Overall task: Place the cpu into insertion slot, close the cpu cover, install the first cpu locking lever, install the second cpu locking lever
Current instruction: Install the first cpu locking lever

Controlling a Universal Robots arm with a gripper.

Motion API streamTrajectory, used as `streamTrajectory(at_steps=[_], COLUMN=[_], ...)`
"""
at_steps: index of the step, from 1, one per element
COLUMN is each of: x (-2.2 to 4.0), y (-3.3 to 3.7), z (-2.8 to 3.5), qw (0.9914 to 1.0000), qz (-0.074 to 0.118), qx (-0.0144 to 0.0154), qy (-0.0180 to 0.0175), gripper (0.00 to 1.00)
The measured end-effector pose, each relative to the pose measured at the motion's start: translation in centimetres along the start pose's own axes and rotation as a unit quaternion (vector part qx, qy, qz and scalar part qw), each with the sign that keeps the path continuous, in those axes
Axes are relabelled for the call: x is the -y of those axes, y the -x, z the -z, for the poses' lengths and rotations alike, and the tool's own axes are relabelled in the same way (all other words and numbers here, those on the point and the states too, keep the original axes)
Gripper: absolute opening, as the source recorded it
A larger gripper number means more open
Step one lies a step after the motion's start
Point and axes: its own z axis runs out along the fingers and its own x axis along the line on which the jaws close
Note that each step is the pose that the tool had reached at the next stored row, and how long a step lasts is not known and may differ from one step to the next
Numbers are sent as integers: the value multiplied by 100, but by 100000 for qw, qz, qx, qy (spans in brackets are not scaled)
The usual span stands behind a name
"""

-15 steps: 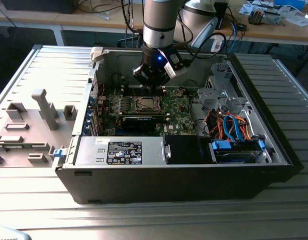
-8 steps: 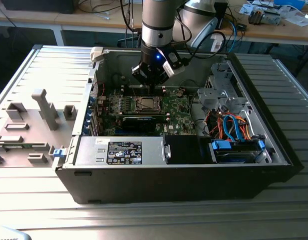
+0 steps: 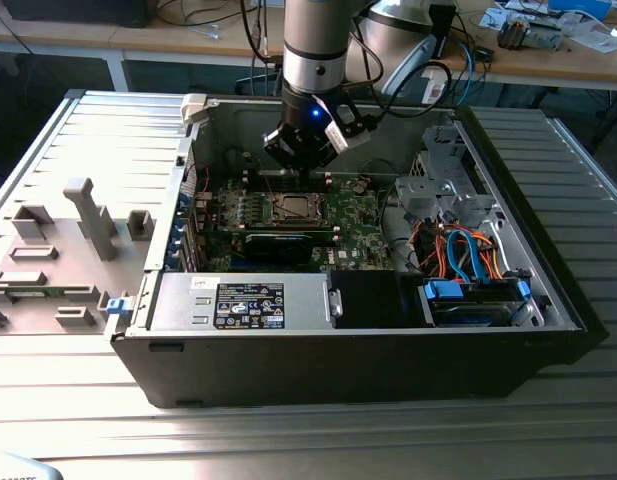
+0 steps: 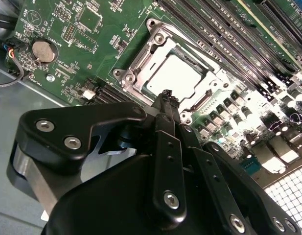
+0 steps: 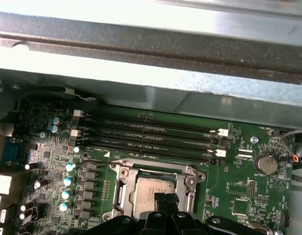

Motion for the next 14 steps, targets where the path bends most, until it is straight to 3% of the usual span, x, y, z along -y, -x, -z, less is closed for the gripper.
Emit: streamTrajectory(at_steps=[14], x=[-39], y=[-14], z=[-1], qw=[100000], qz=[-2], qx=[-3], qy=[-2], gripper=[11])
